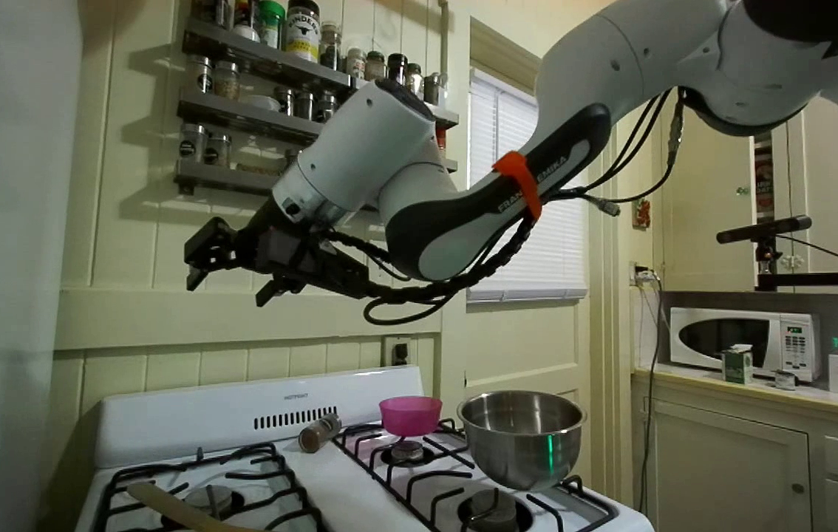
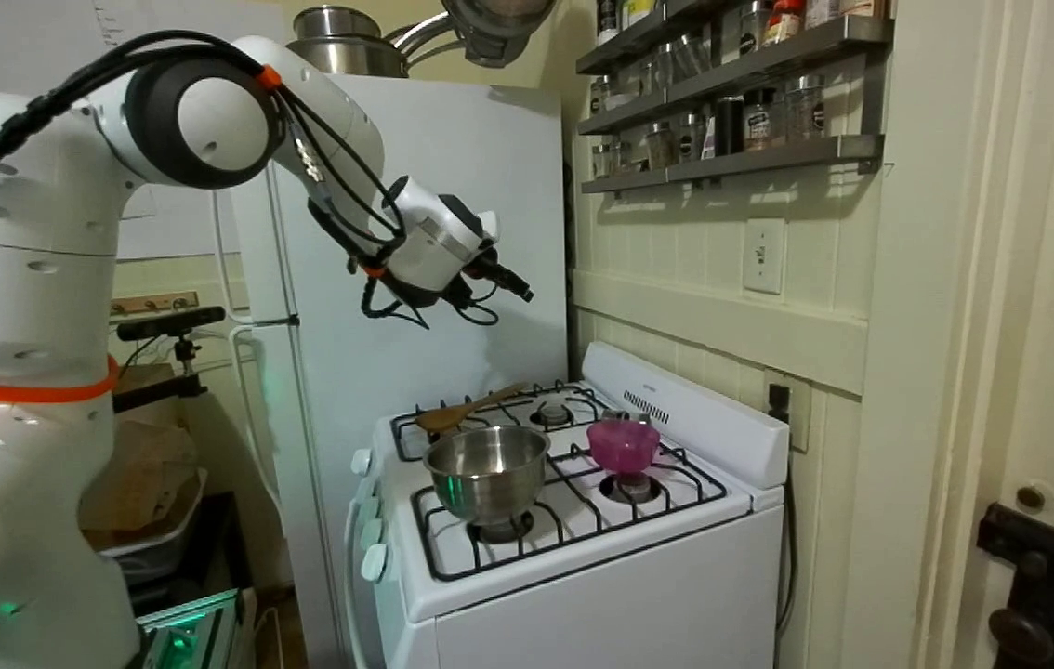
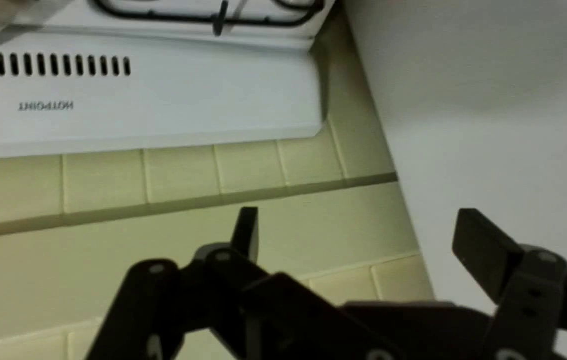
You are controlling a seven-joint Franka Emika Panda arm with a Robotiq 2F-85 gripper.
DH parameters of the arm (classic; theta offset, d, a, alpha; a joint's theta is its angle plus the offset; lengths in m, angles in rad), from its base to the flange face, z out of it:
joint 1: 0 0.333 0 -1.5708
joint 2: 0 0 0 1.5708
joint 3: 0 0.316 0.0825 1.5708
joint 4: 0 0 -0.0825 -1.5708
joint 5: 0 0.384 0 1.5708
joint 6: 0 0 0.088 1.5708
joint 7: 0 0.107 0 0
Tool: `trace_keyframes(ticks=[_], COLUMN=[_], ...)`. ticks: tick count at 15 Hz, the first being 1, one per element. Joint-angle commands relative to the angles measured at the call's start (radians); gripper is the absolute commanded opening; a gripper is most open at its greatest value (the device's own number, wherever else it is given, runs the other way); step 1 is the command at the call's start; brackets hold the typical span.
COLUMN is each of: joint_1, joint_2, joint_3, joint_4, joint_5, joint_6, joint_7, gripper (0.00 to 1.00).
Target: Put the spice bottle on the stove
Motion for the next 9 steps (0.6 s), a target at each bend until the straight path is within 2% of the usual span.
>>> trace_keyframes(ticks=[1,3,4,5,6,9], joint_1=[-0.205,-0.287,-0.194,-0.229,-0.245,-0.263], joint_2=[-0.111,-0.089,-0.064,-0.067,-0.067,-0.067], joint_3=[0.274,0.437,0.314,0.374,0.403,0.415], joint_4=[-0.219,-0.246,-0.177,-0.202,-0.214,-0.223], joint_5=[0.273,0.428,0.303,0.357,0.38,0.39], joint_6=[0.047,-0.025,-0.002,-0.01,-0.014,-0.014], joint_7=[-0.18,-0.305,-0.204,-0.249,-0.267,-0.28], gripper=[1.0,1.0,1.0,1.0,1.0,1.0])
